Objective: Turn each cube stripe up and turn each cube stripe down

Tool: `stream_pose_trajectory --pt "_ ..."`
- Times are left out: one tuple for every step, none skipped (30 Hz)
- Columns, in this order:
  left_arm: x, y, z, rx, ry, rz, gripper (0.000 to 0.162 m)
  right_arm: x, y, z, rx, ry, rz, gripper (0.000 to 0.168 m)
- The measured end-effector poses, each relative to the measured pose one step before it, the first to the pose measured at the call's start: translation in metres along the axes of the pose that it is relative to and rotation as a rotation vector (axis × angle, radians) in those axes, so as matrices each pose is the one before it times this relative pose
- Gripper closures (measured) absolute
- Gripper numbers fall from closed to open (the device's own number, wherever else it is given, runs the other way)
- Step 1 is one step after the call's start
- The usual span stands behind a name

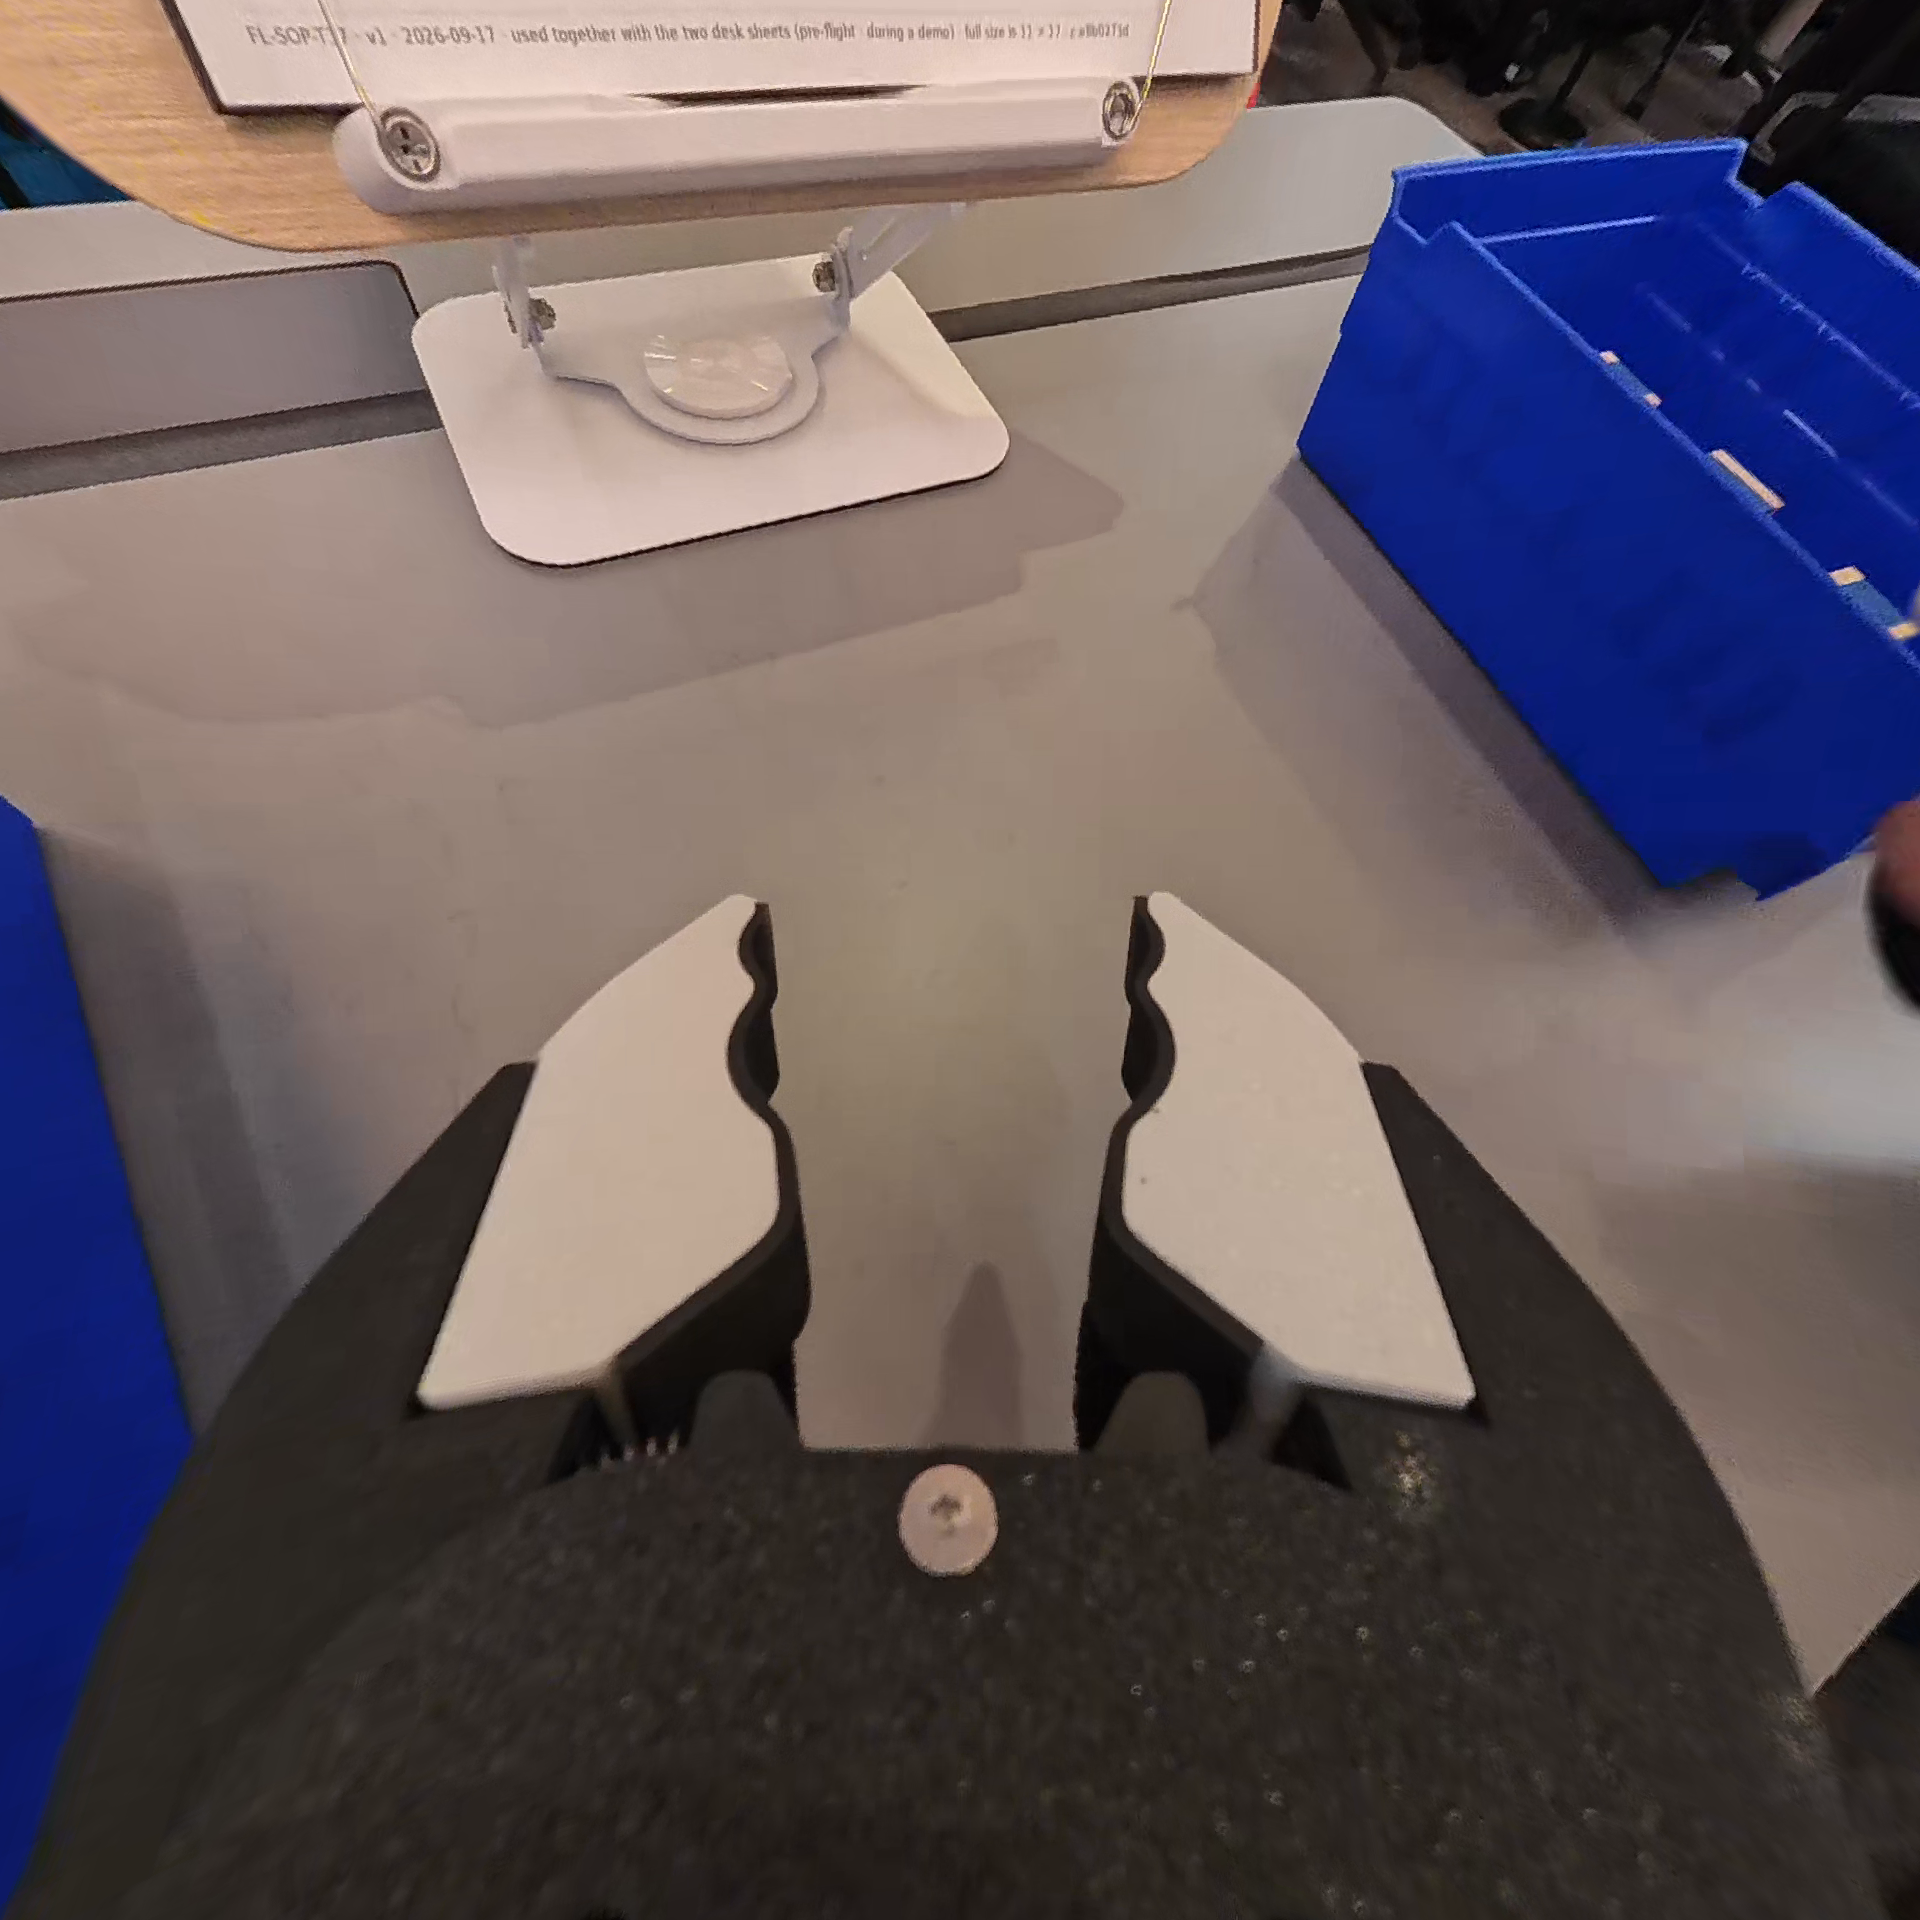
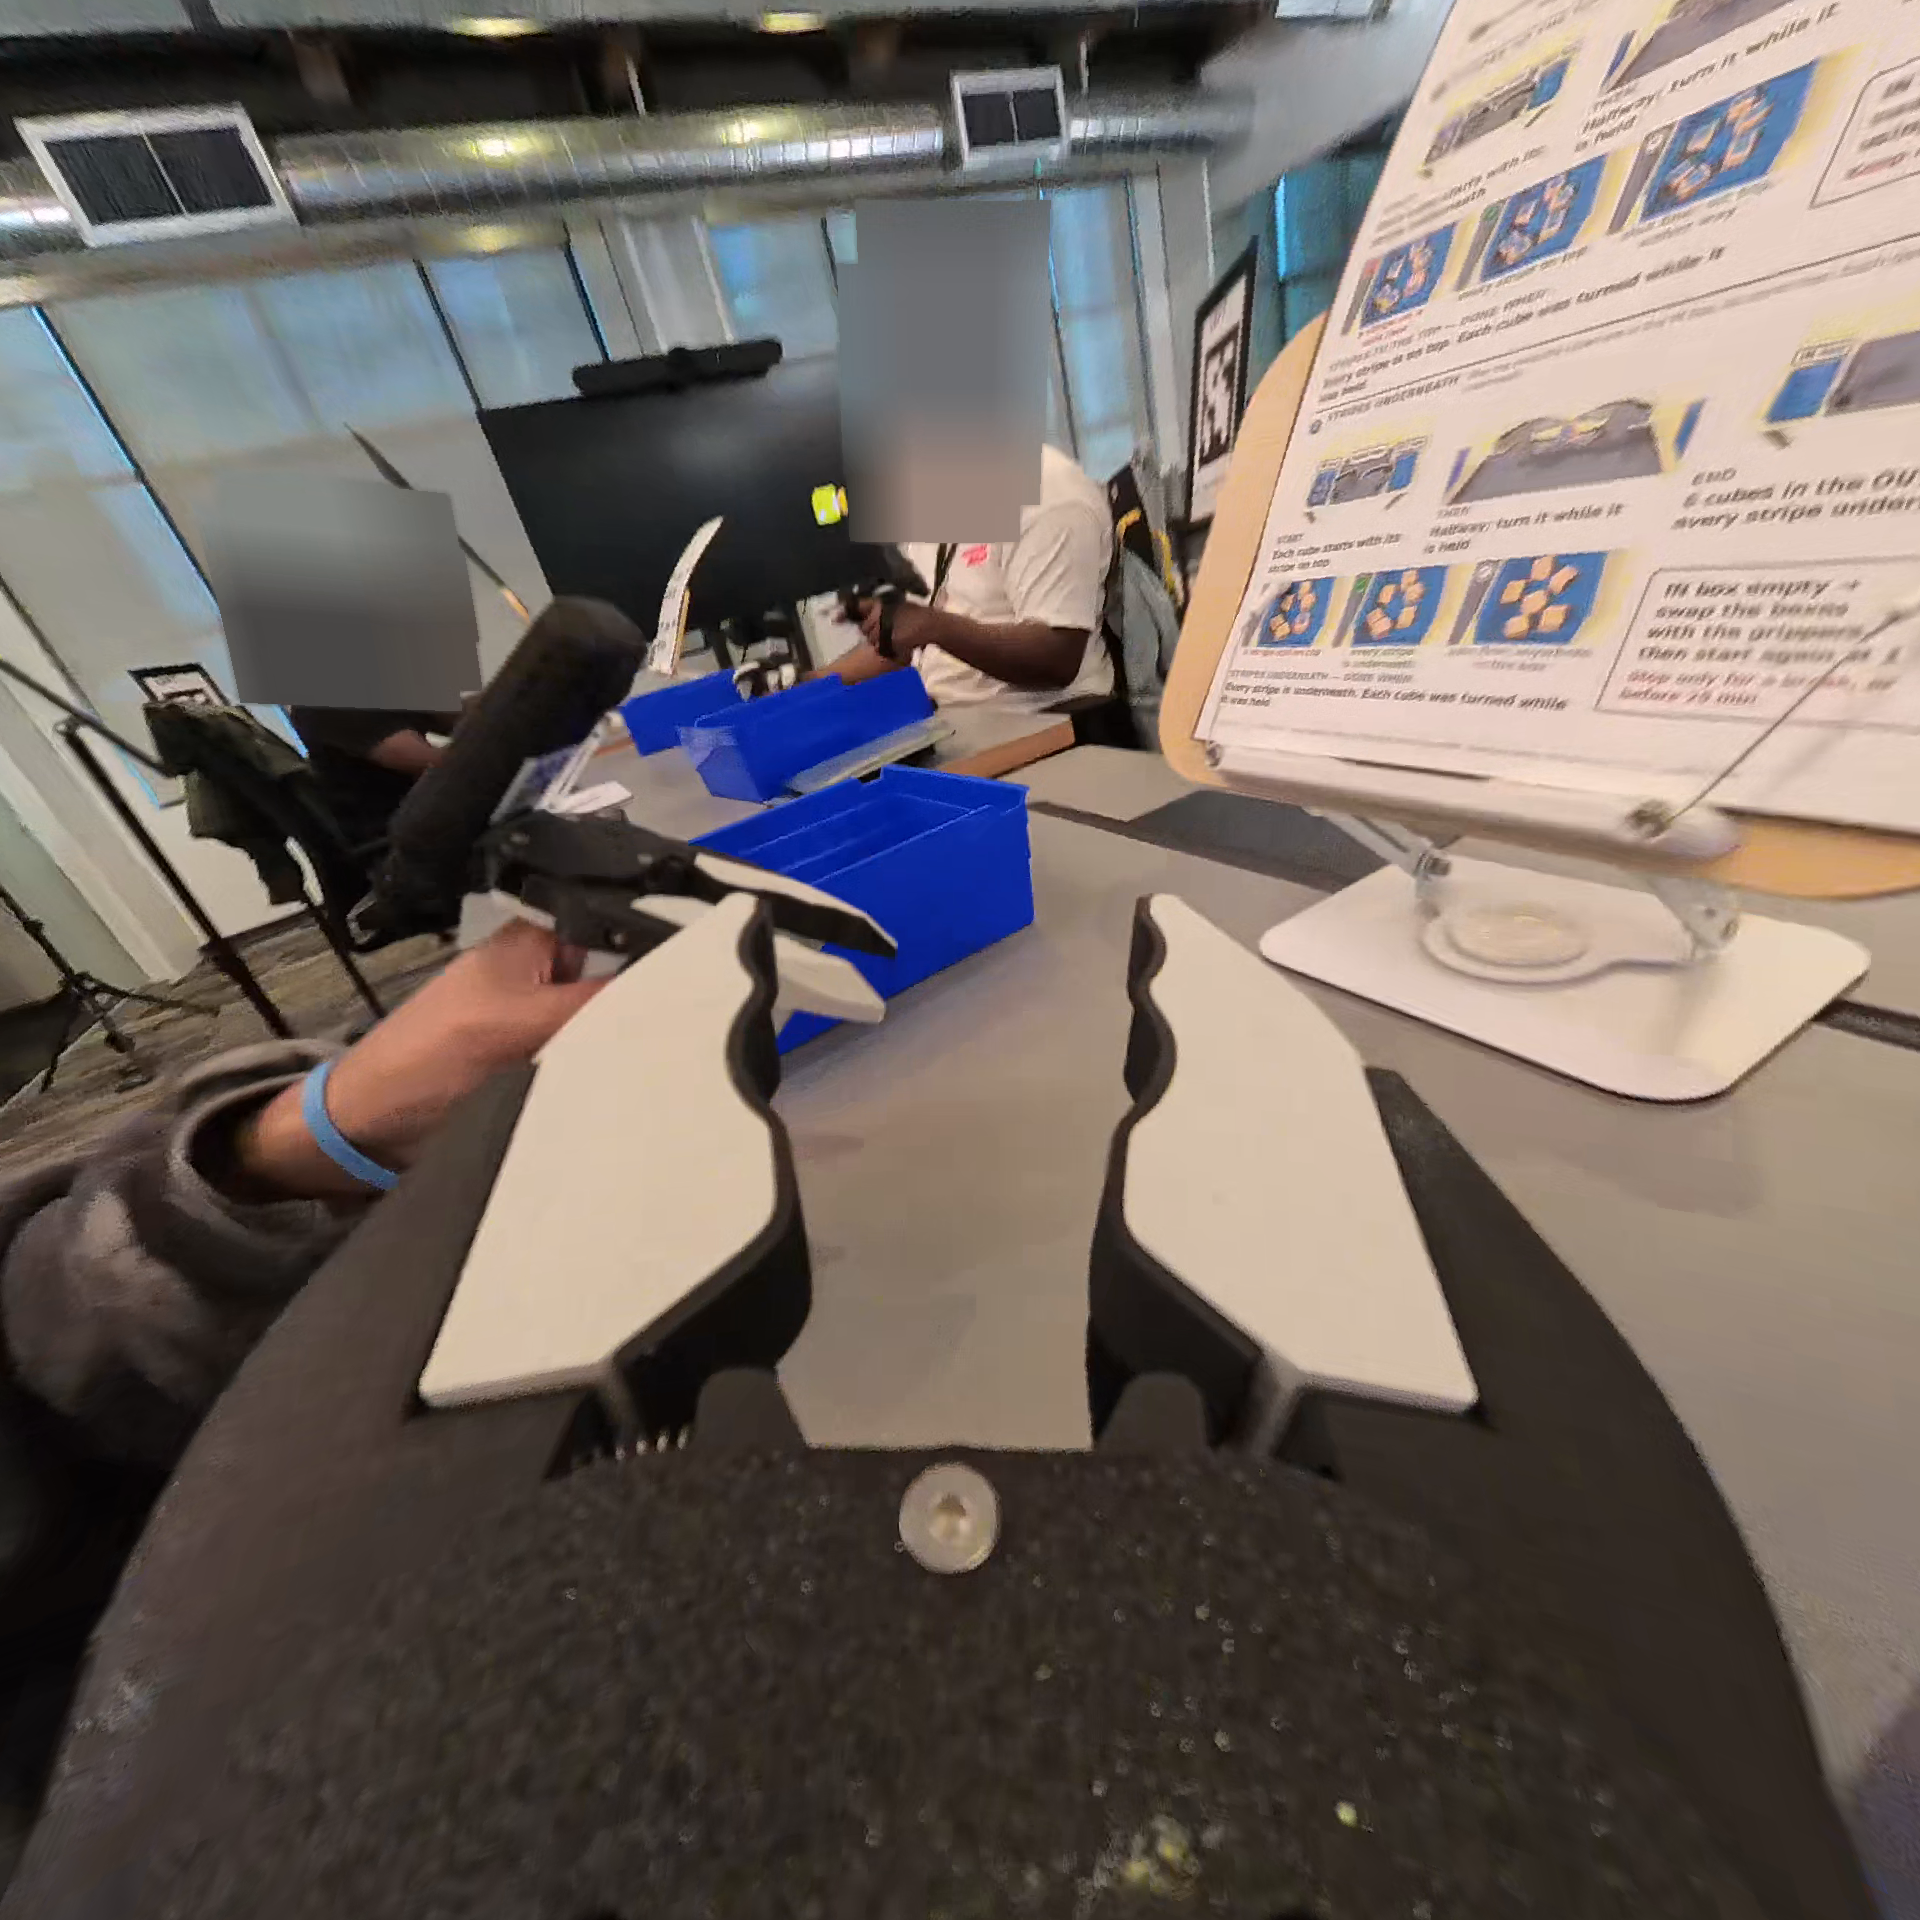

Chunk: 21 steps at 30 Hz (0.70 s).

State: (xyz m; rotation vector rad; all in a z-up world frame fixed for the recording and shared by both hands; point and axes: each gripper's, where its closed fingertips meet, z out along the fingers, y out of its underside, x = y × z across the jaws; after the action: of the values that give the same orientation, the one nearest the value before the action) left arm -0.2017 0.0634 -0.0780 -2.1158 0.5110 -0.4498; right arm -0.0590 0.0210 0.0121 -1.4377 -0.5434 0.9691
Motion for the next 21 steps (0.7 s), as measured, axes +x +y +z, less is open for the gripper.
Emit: stream_pose_trajectory --pt "0.00056 0.00116 -0.00203 0.0062 0.001 -0.0062 0.098 -0.0055 0.01333 -0.00156 0.0342 0.0153 -0.0185 0.105" --pt "0.00176 0.00092 -0.00181 0.0044 0.0077 -0.0087 0.098 -0.00339 0.01287 -0.00272 0.0284 0.0227 -0.0131 0.105" --pt "0.00259 0.00065 -0.00119 0.001 0.0109 -0.0072 0.098 -0.00207 0.01032 -0.00243 0.0255 0.0194 -0.0227 0.105" --pt "0.0028 0.00056 -0.00069 -0.0017 0.0102 -0.0033 0.098 -0.00066 0.01024 -0.00157 0.0015 0.0204 -0.038 0.107" --pt "0.00267 0.00029 -0.0001 0.0014 0.0074 0.0008 0.098 0.00039 0.01054 -0.00091 -0.0325 0.0235 -0.0302 0.106" --pt "0.00242 0.00041 0.00063 0.0016 0.0042 0.0062 0.098 -0.00008 0.0072 -0.00109 -0.0306 0.0161 -0.0314 0.104" --pt "0.00234 0.00039 0.00123 0.0019 0.0048 0.0102 0.098 -0.00011 0.00187 -0.0015 0.0011 0.0136 -0.0315 0.105" --pt "0.00192 0.0004 0.00143 0.0017 0.0045 0.0085 0.098 0.0007 -0.00065 -0.00158 0.0171 0.0154 -0.0273 0.105" --pt "0.00096 0.00098 0.00148 -0.0015 0.0008 0.0048 0.098 0.00121 -0.00041 -0.00146 0.0086 0.0157 -0.0161 0.105" --pt "0.00072 0.00115 0.00147 -0.0032 0.0016 0.0018 0.098 0.00072 -0.00002 -0.00096 0.0008 0.0094 -0.0028 0.105" --pt "0.00077 0.00118 0.00145 -0.0028 0.0037 0.0004 0.098 0.00025 -0.00092 -0.00104 0.0064 0.005 -0.0011 0.105" --pt "0.00007 0.00112 0.00127 -0.0016 0.0009 -0.0007 0.098 0.00102 -0.00175 -0.0011 0.0143 0.0098 -0.007 0.105" --pt "-0.00026 0.00117 0.00109 -0.0028 -0.0004 -0.0012 0.098 0.00138 -0.0009 -0.00091 0.0126 0.011 -0.0135 0.105" --pt "-0.00025 0.00121 0.00082 -0.0046 0.0008 -0.0019 0.098 0.00123 0.00096 -0.0005 0.0026 0.0066 -0.0146 0.105" --pt "0.00002 0.0004 0.0004 -0.002 0.0028 -0.0031 0.098 0.00102 0.00181 -0.00008 -0.005 0.0058 -0.0089 0.105" --pt "0.00001 -0.00049 -0.00033 0.0001 0.003 -0.0017 0.098 -0.00008 0.00128 0.00021 -0.0059 -0.0019 -0.0028 0.105" --pt "-0.00102 -0.00163 -0.00126 -0.0011 -0.0013 0.0035 0.099 -0.00074 0.00059 0.00012 -0.0026 -0.0042 -0.0006 0.105" --pt "-0.00341 -0.00275 -0.00289 -0.003 -0.0111 0.0077 0.099 -0.00051 0.00035 0.00003 -0.0003 0.0003 -0.0042 0.106" --pt "-0.00628 -0.00415 -0.00531 -0.0062 -0.021 0.012 0.101 -0.00105 0.00059 0.00021 -0.0027 -0.0008 -0.0079 0.106" --pt "-0.01061 -0.00703 -0.0086 0.0047 -0.037 0.0134 0.104 -0.00141 0.00109 0.00052 -0.006 -0.0029 -0.0109 0.107" --pt "-0.01462 -0.00994 -0.01153 0.0199 -0.0453 0.0071 0.107 -0.00158 0.00097 0.00067 -0.0059 -0.0035 -0.0115 0.107"
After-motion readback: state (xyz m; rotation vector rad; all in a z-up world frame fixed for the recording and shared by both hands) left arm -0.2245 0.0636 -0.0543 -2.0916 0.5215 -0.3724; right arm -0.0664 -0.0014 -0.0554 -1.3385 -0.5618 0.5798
